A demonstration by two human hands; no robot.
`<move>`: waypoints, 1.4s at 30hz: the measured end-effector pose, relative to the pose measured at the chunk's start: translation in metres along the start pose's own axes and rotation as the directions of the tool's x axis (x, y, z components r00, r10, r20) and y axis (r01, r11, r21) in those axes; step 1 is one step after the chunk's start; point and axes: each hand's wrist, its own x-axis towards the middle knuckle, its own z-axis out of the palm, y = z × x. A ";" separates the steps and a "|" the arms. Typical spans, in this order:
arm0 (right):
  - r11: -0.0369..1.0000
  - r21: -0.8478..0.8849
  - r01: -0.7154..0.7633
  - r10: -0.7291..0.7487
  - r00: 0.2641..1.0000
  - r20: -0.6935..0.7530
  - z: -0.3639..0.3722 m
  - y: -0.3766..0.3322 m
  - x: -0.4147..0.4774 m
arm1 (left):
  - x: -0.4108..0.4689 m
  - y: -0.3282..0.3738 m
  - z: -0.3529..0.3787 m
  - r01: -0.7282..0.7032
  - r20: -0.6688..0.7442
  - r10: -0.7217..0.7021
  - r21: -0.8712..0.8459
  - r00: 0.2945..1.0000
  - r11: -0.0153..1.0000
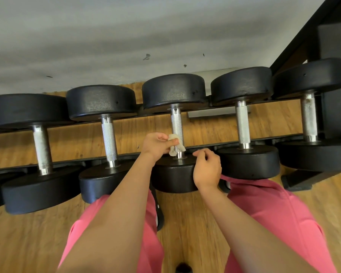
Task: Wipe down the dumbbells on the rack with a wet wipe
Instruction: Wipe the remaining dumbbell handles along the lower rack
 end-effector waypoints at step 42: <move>1.000 0.005 -0.004 0.004 0.999 -0.039 0.007 0.007 0.003 | 0.013 0.017 0.030 -0.155 -0.346 0.100 -0.134 0.933 0.979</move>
